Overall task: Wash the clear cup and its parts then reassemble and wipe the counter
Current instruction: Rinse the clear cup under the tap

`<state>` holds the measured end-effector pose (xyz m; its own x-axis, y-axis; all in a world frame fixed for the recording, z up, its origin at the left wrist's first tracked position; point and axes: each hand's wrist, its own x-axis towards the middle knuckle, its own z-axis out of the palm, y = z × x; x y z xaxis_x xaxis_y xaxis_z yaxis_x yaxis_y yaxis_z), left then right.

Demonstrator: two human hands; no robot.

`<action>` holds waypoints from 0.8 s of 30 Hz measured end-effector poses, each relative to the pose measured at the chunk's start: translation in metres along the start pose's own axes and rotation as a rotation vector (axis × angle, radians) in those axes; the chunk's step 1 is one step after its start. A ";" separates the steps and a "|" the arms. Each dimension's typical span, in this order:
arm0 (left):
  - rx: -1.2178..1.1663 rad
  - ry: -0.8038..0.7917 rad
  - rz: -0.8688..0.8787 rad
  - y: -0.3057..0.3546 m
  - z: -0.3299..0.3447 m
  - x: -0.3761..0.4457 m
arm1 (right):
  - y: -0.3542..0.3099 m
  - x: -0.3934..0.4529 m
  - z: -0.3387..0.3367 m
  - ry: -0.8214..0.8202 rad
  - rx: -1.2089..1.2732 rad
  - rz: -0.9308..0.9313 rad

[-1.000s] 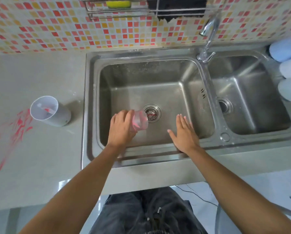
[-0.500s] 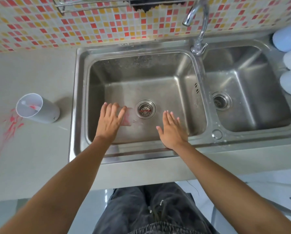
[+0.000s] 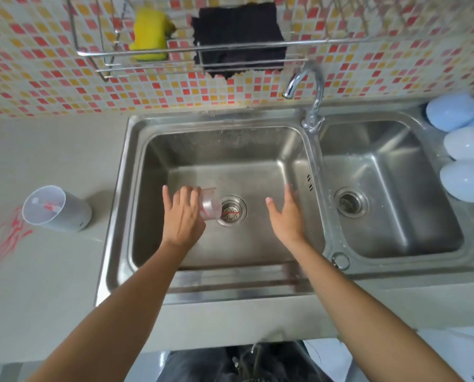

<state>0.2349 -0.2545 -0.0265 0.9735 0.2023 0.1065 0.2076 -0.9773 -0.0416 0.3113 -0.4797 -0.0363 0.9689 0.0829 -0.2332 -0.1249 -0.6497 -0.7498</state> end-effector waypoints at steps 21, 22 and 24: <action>-0.912 0.051 0.051 0.106 -0.061 0.160 | -0.038 0.171 -0.064 0.101 -0.414 -0.368; -0.921 0.040 0.052 0.106 -0.058 0.159 | -0.038 0.171 -0.064 0.101 -0.424 -0.376; -0.920 0.028 0.045 0.106 -0.055 0.156 | -0.038 0.173 -0.065 0.099 -0.427 -0.379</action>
<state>0.4035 -0.3300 0.0402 0.9737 0.1728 0.1483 -0.0001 -0.6509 0.7591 0.4978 -0.4901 -0.0081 0.9470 0.3117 0.0775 0.3123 -0.8372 -0.4490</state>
